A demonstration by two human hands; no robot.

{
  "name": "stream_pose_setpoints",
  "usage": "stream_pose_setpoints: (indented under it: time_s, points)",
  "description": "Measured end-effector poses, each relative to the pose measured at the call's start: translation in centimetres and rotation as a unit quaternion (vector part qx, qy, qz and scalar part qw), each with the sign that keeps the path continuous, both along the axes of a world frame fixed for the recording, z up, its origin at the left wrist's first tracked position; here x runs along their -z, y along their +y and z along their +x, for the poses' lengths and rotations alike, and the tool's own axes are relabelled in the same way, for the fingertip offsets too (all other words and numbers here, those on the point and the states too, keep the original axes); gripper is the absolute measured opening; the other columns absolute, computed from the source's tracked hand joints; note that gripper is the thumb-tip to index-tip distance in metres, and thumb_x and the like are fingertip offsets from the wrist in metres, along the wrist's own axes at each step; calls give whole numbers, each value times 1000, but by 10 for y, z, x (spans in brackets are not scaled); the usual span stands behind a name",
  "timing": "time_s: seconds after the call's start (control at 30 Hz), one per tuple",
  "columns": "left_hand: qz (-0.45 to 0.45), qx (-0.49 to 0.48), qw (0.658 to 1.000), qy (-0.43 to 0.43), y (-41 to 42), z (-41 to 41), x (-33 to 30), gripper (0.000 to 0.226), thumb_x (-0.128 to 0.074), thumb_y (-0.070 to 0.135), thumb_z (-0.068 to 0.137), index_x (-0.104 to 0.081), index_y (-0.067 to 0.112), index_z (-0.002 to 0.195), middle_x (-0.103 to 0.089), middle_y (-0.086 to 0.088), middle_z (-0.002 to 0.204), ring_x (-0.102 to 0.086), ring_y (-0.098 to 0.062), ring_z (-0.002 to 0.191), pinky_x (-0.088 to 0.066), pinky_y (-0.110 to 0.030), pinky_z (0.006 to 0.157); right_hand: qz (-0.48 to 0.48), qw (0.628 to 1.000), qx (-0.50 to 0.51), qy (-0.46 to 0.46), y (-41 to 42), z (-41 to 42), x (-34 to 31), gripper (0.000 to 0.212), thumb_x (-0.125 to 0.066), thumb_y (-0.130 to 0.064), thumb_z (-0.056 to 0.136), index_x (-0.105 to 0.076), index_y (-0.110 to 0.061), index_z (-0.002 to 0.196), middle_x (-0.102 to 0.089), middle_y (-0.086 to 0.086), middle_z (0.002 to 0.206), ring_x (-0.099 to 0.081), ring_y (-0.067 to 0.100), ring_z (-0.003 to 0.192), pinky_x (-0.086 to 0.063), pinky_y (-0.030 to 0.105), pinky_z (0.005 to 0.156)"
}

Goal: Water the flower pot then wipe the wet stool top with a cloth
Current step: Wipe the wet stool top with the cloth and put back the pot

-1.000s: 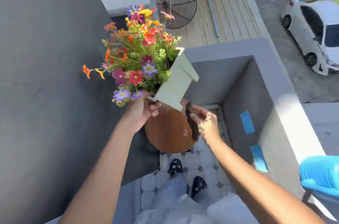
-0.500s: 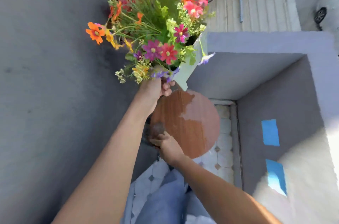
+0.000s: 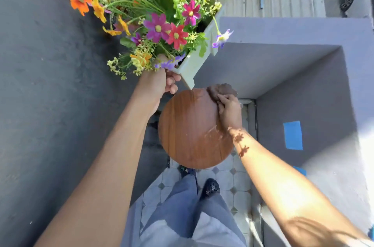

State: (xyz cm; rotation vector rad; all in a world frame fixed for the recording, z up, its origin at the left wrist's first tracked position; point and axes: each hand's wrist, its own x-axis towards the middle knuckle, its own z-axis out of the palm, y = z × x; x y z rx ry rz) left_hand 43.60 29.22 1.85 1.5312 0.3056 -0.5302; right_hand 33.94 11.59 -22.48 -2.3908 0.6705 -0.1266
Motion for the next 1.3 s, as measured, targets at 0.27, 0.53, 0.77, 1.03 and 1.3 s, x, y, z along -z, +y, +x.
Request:
stream_pose_setpoints:
  time_s: [0.27, 0.53, 0.77, 1.03, 1.3]
  points:
    - [3, -19, 1000, 2, -2, 2, -1, 37, -26, 3, 95, -54, 12, 74, -50, -7, 59, -37, -11, 46, -37, -23, 38, -5, 998, -65, 10, 29, -18, -8, 31, -56, -6, 89, -69, -10, 117, -63, 11, 111, -54, 26, 105, -39, 27, 93]
    - [11, -11, 1000, -18, -5, 12, 3, 35, -25, 2, 94, -52, 12, 74, -50, -7, 64, -42, -4, 39, -38, -25, 42, 63, 948, -311, 26, 136, -60, -1, 24, -49, -17, 95, -66, -10, 111, -58, 11, 106, -52, 28, 97, -51, 37, 79]
    - [16, -3, 999, -33, -4, 21, 6, 36, -24, 0, 94, -51, 11, 73, -50, -7, 64, -43, -2, 36, -40, -25, 41, 22, 913, -408, -18, 132, -2, 1, 31, -55, -18, 94, -62, -15, 124, -56, 7, 107, -53, 26, 101, -51, 32, 78]
    - [39, 11, 998, -37, 1, 16, 8, 37, -25, -9, 89, -54, 12, 78, -49, -8, 63, -45, -3, 37, -43, -30, 49, -1, 999, -32, -18, 29, 52, 16, 32, -46, -22, 94, -63, -24, 121, -58, 3, 112, -56, 22, 102, -48, 31, 90]
    - [33, 9, 999, -38, -4, 17, 9, 33, -26, -3, 92, -52, 10, 76, -49, -8, 65, -43, -3, 37, -43, -28, 45, 55, 989, -137, -22, 147, 8, 5, 31, -49, -16, 92, -61, -18, 120, -54, 4, 113, -48, 21, 107, -49, 34, 87]
